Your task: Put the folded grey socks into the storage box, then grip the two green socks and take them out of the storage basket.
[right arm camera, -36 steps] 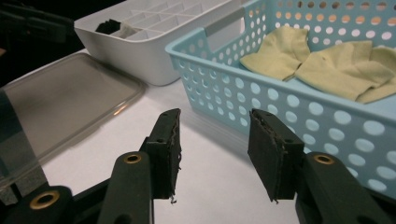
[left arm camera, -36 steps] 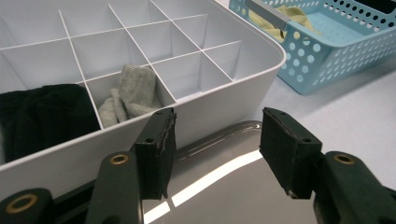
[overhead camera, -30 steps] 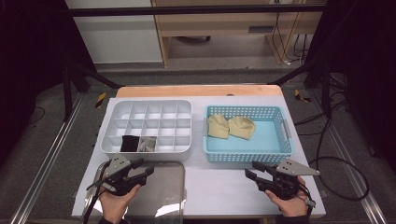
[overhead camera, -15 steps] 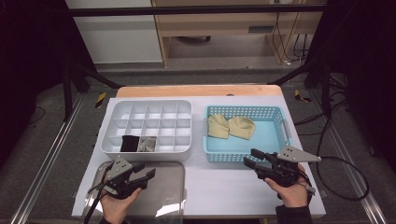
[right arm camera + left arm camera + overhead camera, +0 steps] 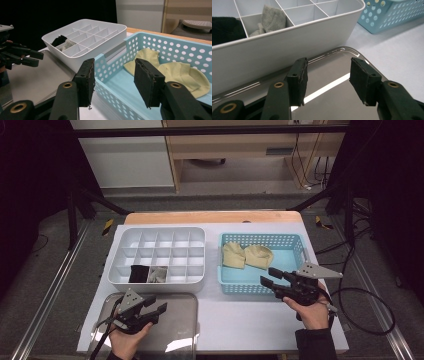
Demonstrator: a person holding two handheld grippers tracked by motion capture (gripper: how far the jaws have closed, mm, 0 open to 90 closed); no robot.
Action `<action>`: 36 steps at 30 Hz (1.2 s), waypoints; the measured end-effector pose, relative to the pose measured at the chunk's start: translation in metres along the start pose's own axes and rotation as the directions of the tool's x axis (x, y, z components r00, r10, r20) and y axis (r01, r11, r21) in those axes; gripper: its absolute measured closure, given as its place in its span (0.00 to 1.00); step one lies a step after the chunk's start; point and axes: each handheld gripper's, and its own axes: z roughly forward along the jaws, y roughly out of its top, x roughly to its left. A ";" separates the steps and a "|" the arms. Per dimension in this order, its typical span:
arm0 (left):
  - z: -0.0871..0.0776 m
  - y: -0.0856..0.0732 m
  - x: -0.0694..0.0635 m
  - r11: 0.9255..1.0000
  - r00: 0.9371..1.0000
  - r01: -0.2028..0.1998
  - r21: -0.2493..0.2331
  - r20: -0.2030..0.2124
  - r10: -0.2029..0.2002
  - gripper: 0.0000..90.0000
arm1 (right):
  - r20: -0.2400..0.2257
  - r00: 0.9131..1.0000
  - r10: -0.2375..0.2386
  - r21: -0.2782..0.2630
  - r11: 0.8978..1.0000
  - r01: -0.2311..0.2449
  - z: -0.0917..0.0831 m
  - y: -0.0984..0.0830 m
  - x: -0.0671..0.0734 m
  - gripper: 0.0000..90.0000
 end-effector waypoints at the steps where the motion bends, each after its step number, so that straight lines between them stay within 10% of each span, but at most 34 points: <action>1: 0.001 -0.001 0.000 1.000 1.000 0.001 0.002 -0.001 -0.001 0.52 | 0.009 1.000 -0.001 0.006 1.000 0.001 0.001 0.001 -0.002 0.57; 36: 0.005 -0.006 0.013 0.999 0.999 0.035 0.016 -0.033 -0.035 0.54 | 0.101 0.995 0.012 0.058 0.998 -0.018 0.047 0.043 -0.049 0.50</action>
